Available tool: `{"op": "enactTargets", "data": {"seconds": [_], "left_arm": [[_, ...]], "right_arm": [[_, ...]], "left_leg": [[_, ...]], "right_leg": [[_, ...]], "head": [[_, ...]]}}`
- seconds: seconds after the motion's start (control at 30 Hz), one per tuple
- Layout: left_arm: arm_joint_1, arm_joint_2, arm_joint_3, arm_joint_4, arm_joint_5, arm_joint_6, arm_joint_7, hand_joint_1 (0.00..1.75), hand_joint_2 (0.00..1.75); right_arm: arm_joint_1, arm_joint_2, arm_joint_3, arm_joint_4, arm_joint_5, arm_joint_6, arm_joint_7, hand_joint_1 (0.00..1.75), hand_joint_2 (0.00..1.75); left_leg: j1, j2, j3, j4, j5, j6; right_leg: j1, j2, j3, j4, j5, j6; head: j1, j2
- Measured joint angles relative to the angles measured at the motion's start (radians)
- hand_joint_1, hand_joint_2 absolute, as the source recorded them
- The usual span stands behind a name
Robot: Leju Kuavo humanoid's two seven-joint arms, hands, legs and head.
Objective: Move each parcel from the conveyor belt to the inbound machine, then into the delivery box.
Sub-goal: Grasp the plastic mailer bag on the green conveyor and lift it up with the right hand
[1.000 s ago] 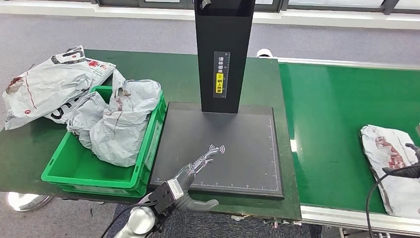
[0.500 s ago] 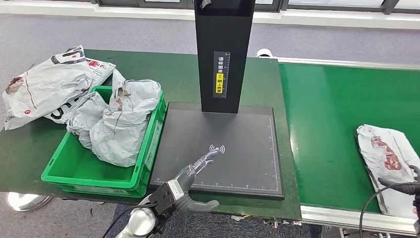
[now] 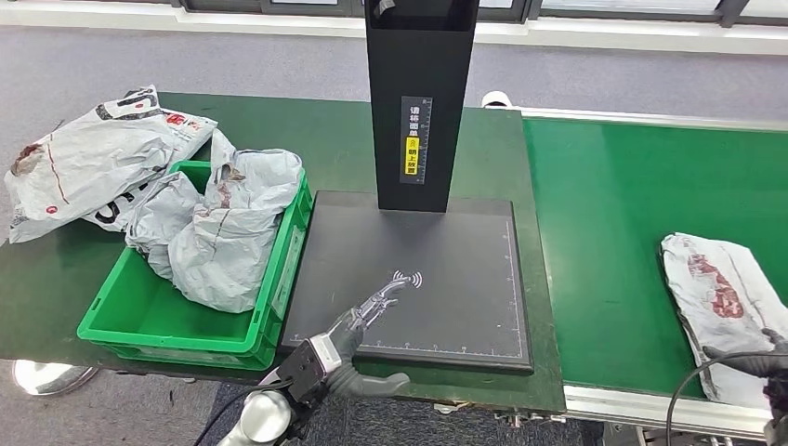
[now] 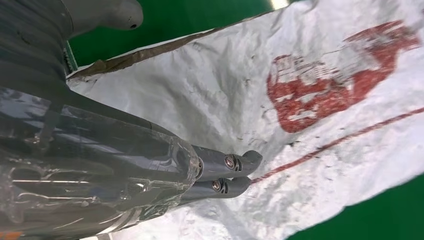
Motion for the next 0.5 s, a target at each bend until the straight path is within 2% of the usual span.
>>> {"op": "enactTargets", "data": {"seconds": [0.43,0.5], "left_arm": [[0.000,0.002,0.000,0.003,0.042,0.013,0.015,0.00,1.75],[0.000,0.002,0.000,0.005,0.046,0.013,0.015,0.00,1.75]], "right_arm": [[0.033,0.053,0.041,0.024,0.165,-0.058,0.119,0.00,1.75],[0.033,0.055,0.059,0.027,0.191,-0.053,0.139,0.88,1.75]], "left_leg": [[0.001,0.000,0.001,0.000,0.000,0.000],[0.001,0.000,0.002,0.000,0.000,0.000]], "right_leg": [[0.001,0.000,0.001,0.000,-0.001,0.000],[0.001,0.000,0.002,0.000,-0.001,0.001]], "head": [[0.000,0.000],[0.000,0.000]]}}
